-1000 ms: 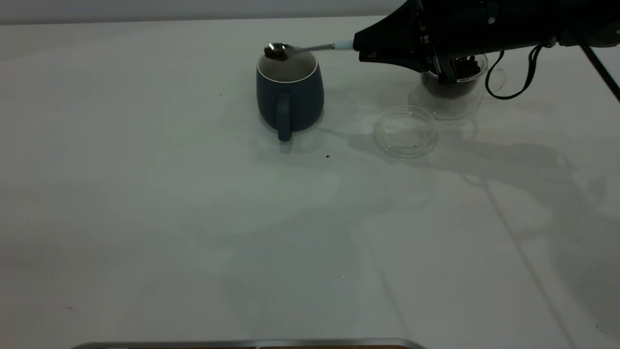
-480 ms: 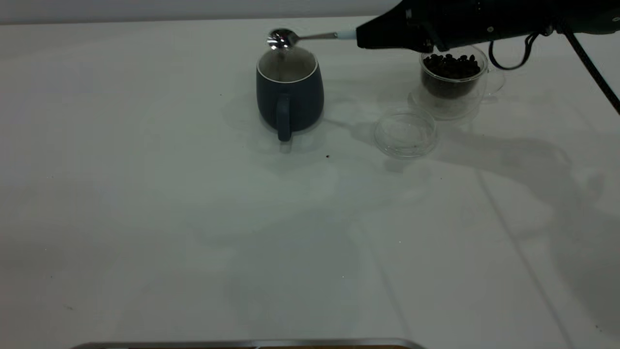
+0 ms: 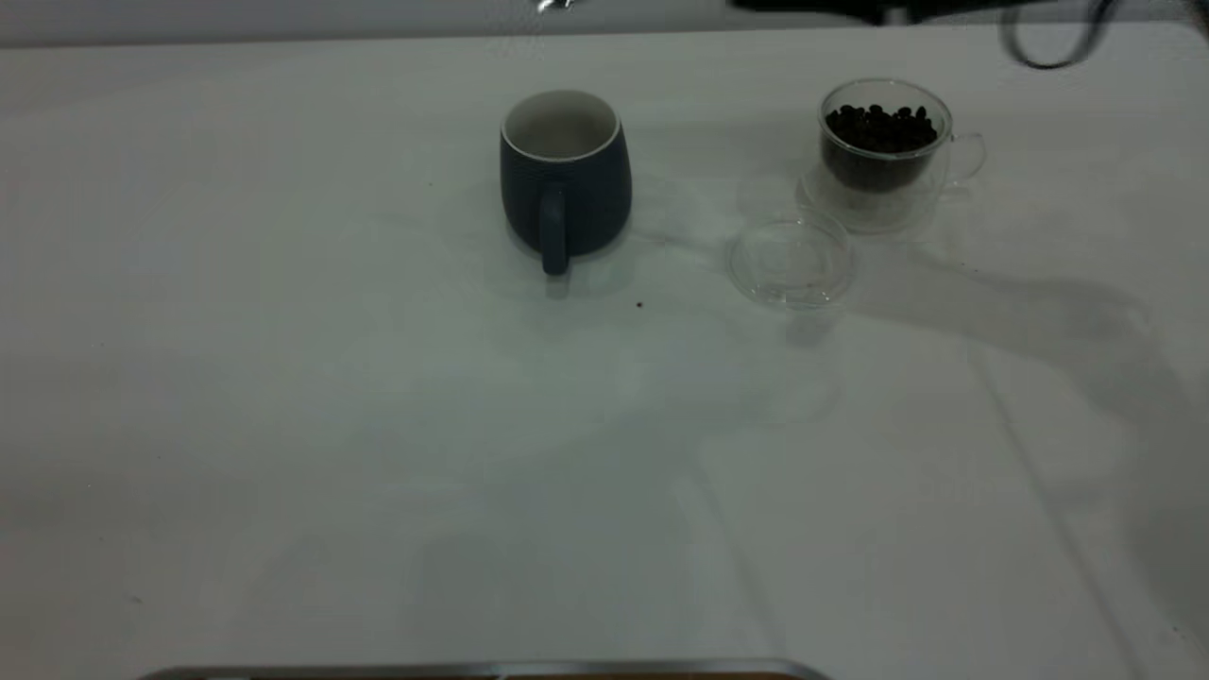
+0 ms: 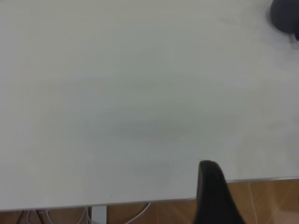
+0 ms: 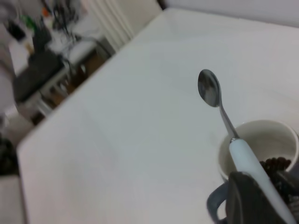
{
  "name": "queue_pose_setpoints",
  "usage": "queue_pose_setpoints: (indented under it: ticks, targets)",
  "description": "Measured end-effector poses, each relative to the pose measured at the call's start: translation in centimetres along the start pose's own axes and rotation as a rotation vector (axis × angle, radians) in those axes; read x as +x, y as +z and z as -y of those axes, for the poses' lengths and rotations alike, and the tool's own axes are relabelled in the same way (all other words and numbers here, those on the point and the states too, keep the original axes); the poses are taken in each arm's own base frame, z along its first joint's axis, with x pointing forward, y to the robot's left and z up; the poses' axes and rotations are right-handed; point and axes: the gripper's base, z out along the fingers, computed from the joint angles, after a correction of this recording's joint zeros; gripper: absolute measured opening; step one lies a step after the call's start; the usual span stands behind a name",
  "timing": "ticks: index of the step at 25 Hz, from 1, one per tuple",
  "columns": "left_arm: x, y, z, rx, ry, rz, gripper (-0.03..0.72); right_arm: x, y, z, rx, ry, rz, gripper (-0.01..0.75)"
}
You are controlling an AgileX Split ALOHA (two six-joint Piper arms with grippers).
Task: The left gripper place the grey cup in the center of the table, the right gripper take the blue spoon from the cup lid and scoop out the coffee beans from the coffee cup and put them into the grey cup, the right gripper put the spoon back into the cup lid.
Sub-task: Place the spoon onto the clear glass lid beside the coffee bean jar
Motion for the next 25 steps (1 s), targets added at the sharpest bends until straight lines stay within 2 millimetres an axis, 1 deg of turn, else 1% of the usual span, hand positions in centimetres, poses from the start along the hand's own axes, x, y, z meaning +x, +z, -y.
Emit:
queue_pose_setpoints:
  ticks: [2, 5, 6, 8, 12, 15, 18, 23, 25]
  targets:
    - [0.0, 0.0, 0.0, 0.000, 0.000, 0.000, 0.495, 0.1, -2.4, -0.1, 0.006, 0.106, 0.036, 0.111]
    - [0.0, 0.0, 0.0, 0.000, 0.000, 0.000, 0.495, 1.6, -5.4, -0.3, 0.038, 0.316, 0.062, 0.111]
    - [0.0, 0.0, 0.0, 0.000, 0.000, 0.000, 0.495, 2.1, -6.1, -0.3, 0.048, 0.380, 0.069, 0.111]
    - [0.0, 0.0, 0.0, 0.000, 0.000, 0.000, 0.495, 3.8, -7.2, -0.4, 0.069, 0.494, 0.066, 0.111]
    - [0.0, 0.0, 0.0, 0.000, 0.000, 0.000, 0.495, 7.0, -9.1, -0.4, 0.145, 0.655, 0.048, 0.111]
    - [0.0, 0.0, 0.0, 0.000, 0.000, 0.000, 0.495, 8.4, -9.8, -0.2, 0.210, 0.733, 0.032, 0.111]
    - [0.0, 0.0, 0.0, 0.000, 0.000, 0.000, 0.495, 9.4, -9.7, 0.4, 0.232, 0.809, 0.019, 0.110]
    - [0.0, 0.0, 0.0, 0.000, 0.000, 0.000, 0.495, 11.8, -8.7, 2.5, 0.260, 0.895, -0.024, 0.110]
    - [0.0, 0.0, 0.0, 0.000, 0.000, 0.000, 0.495, 12.1, -8.3, 3.6, 0.260, 0.901, -0.026, 0.110]
